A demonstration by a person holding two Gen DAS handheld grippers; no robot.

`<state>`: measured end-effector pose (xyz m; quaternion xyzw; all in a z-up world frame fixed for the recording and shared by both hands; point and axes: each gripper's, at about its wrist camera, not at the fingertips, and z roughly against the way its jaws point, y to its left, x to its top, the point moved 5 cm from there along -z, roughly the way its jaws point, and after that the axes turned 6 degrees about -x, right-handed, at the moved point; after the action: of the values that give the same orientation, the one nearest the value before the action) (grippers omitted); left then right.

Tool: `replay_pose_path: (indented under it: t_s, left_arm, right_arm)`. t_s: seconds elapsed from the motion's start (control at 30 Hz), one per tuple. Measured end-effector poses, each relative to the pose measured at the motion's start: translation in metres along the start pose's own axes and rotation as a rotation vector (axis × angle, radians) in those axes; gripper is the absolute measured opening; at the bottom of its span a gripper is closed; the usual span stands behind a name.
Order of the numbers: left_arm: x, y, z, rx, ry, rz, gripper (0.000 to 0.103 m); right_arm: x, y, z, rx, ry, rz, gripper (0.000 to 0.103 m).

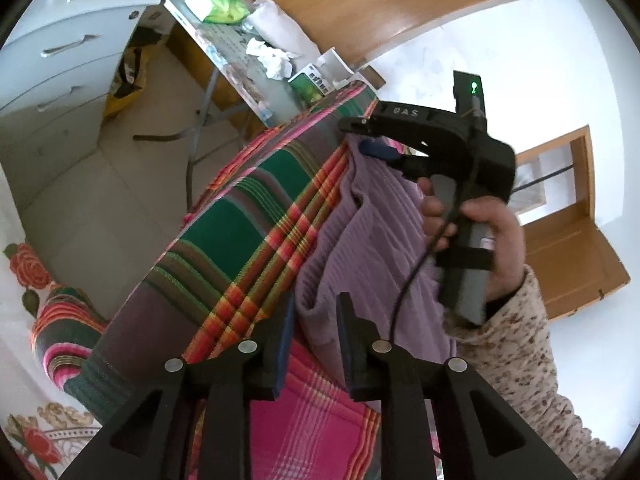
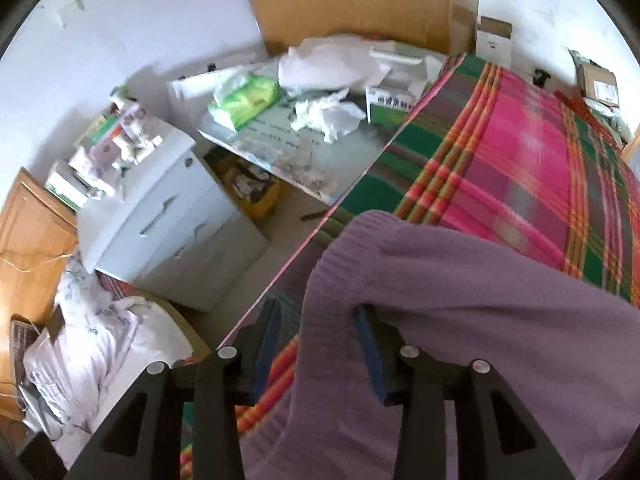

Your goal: Fold clothes

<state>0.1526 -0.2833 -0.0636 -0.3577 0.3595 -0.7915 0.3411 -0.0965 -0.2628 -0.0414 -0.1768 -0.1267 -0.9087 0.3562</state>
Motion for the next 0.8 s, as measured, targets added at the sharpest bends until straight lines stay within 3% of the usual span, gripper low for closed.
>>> replay_pose_path:
  t_s: [0.1, 0.37, 0.57, 0.8]
  left_arm:
    - [0.0, -0.002, 0.005, 0.008, -0.016, -0.007, 0.021]
    - [-0.005, -0.022, 0.009, 0.035, -0.027, -0.086, 0.021]
    - [-0.015, -0.044, 0.006, 0.009, 0.0, -0.14, 0.026]
    - [-0.028, -0.07, 0.006, 0.001, -0.003, -0.216, 0.026]
  right_arm:
    - [-0.012, -0.012, 0.025, 0.066, -0.019, -0.029, 0.04]
    - [-0.066, -0.062, 0.088, 0.081, -0.108, -0.083, 0.04]
    - [-0.144, -0.13, 0.157, -0.018, -0.246, -0.183, 0.04]
    - [-0.259, -0.217, 0.23, -0.166, -0.382, -0.434, 0.04]
